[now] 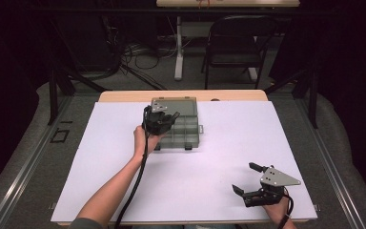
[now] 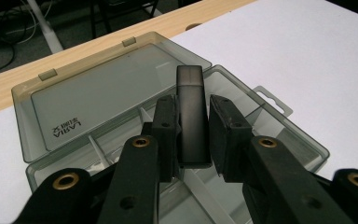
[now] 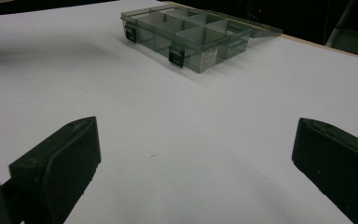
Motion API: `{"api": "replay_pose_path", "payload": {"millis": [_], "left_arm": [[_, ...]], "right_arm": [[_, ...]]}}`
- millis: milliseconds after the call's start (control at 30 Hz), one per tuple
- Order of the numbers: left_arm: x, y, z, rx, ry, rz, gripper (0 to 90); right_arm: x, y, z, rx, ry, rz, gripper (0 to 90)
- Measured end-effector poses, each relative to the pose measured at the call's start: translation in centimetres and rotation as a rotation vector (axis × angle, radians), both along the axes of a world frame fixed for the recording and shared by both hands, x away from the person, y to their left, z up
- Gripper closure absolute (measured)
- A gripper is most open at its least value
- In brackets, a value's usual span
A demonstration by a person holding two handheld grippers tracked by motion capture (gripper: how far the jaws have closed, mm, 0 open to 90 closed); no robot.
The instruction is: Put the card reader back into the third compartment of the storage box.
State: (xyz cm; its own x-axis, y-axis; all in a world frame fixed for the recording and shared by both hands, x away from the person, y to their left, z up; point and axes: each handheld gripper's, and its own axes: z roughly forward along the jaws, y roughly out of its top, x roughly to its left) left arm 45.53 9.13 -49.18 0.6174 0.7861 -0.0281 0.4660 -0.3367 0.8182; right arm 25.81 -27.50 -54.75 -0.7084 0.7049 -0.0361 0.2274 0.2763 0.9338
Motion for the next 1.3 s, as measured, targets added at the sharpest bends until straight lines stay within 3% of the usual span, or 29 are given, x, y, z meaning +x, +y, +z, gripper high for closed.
{"api": "replay_pose_path", "payload": {"millis": [333, 1300], "left_arm": [[1.0, -0.8, -0.1, 0.002, 0.007, 0.005, 73.1], [3.0, -1.5, -1.4, 0.008, 0.034, -0.039, 73.1]], "right_arm": [[0.0, 0.0, 0.0, 0.0, 0.005, -0.001, 0.5], [0.1, -0.1, 0.0, -0.001, 0.003, 0.001, 0.3]]}}
